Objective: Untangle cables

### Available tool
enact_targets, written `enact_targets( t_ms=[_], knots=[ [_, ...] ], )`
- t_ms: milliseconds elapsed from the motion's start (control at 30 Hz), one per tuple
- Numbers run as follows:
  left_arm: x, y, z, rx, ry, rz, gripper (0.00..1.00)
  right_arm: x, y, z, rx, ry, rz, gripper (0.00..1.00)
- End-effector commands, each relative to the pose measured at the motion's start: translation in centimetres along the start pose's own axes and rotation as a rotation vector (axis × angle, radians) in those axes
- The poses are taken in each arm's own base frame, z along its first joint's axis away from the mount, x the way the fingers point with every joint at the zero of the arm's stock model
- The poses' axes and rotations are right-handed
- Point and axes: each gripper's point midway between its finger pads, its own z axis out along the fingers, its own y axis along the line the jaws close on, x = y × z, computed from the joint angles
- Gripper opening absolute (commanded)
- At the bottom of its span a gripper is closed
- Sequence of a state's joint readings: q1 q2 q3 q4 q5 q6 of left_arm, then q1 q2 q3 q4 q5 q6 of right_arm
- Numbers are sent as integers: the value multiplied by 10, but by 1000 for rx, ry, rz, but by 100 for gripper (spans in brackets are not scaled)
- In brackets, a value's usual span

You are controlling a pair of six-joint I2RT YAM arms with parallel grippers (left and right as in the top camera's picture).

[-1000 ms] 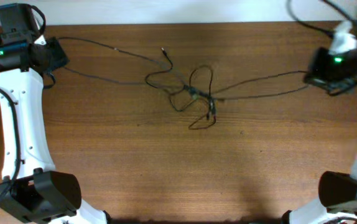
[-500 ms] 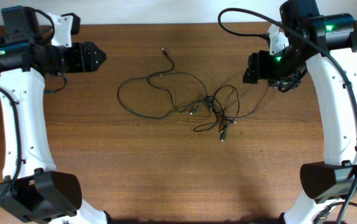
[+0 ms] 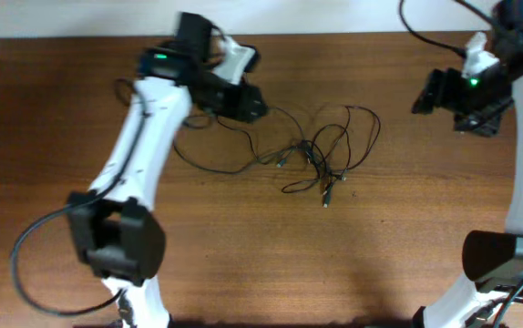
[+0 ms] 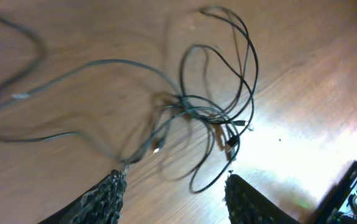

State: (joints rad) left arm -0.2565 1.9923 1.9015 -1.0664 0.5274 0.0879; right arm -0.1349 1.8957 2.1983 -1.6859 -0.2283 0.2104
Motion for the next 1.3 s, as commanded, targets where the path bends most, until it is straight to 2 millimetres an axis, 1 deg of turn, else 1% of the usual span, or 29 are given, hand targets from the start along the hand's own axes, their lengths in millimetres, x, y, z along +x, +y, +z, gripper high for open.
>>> enact_targets(
  t_ms=[0, 67, 133, 233, 267, 333, 467, 500, 533, 567, 633, 700, 833, 933, 967, 1067, 1167, 1267],
  knots=[
    [7, -9, 46, -52, 66, -75, 54, -2, -9, -4, 8, -4, 27, 84],
    [10, -9, 66, -126, 80, -108, 56, -2, -9, -3, 8, -4, 26, 84],
    [12, -9, 80, -174, 87, -134, 56, -2, -8, -3, 9, -3, 26, 84],
    [18, -13, 98, -220, 104, -181, 46, -2, -9, -3, 12, -4, 26, 84],
    [21, -14, 104, -236, 111, -200, 43, -2, -10, -3, 19, -5, 26, 86],
    [26, -18, 114, -244, 126, -222, 38, -2, -12, -3, 27, -7, 26, 87],
    [35, -26, 135, -239, 153, -225, 32, -2, -12, -3, 27, -7, 26, 88],
    [37, -29, 144, -236, 161, -216, 30, -2, -11, -3, 27, -7, 26, 88],
    [39, -31, 149, -233, 165, -209, 27, -2, -11, -3, 27, -7, 26, 88],
    [41, -33, 155, -232, 171, -208, 20, -2, -12, -3, 27, -7, 26, 88],
    [47, -34, 168, -237, 185, -251, 14, -2, -12, -3, 27, -7, 26, 88],
    [53, -32, 178, -243, 195, -285, 11, -2, -12, -3, 27, -7, 25, 88],
    [62, -25, 194, -258, 217, -300, 11, -2, -11, -3, 27, -7, 26, 89],
    [63, -16, 199, -289, 214, -300, 13, -2, -11, -3, 26, -7, 26, 89],
    [61, -15, 200, -296, 204, -296, 15, -2, -11, -3, 26, -6, 26, 89],
    [52, -15, 202, -291, 164, -285, 29, -2, -11, -3, 26, -6, 26, 89],
    [50, -13, 202, -297, 156, -282, 33, -2, -11, -3, 26, -6, 26, 88],
    [55, -5, 199, -355, 165, -278, 34, -2, -11, -3, 26, -6, 26, 88]
  ],
)
